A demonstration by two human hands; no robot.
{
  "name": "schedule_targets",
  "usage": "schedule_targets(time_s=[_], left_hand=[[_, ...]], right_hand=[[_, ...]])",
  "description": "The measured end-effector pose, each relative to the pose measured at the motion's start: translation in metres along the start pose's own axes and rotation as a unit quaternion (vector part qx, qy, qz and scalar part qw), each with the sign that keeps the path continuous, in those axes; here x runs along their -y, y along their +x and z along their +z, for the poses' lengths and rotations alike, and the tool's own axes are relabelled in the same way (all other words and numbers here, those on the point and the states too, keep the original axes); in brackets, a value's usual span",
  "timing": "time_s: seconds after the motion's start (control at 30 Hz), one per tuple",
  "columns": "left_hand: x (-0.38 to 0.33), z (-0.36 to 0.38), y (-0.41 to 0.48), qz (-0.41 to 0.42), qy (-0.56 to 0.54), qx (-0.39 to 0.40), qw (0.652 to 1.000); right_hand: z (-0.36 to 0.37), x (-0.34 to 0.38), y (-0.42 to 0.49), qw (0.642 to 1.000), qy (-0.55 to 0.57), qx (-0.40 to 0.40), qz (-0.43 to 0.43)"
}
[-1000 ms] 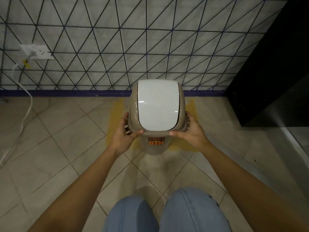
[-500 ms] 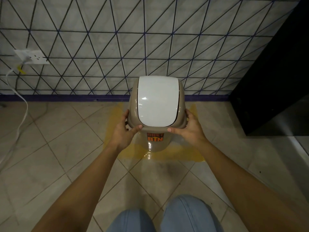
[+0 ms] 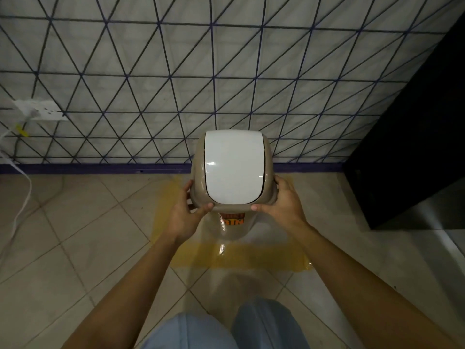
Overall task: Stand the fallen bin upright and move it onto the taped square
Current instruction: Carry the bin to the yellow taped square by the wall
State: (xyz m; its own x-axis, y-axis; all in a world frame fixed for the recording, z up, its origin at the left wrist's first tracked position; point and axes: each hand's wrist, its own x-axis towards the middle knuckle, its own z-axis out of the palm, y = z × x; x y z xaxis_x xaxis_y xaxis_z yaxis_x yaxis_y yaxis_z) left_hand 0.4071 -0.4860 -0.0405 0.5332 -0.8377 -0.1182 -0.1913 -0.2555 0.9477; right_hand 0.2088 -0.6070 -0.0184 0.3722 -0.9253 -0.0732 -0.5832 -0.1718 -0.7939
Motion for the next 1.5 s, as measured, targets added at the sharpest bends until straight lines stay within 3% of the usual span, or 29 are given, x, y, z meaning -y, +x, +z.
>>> schedule_targets(time_s=[0.33,1.07,1.23,1.5], left_hand=[[-0.004,0.002,0.047,-0.007,-0.041,0.030,0.999],[-0.014,0.005,0.096,-0.001,-0.016,0.024,1.000],[-0.014,0.001,0.100,-0.030,-0.045,0.054,0.997],[-0.016,0.002,0.099,-0.029,-0.038,0.056,0.997]], right_hand=[[0.007,0.003,0.044,0.999,0.035,-0.010,0.014],[0.015,0.005,0.094,0.998,0.058,0.002,0.004],[0.014,-0.001,0.094,0.978,0.188,-0.019,0.087],[0.016,-0.002,0.092,0.985,0.168,0.000,0.048]])
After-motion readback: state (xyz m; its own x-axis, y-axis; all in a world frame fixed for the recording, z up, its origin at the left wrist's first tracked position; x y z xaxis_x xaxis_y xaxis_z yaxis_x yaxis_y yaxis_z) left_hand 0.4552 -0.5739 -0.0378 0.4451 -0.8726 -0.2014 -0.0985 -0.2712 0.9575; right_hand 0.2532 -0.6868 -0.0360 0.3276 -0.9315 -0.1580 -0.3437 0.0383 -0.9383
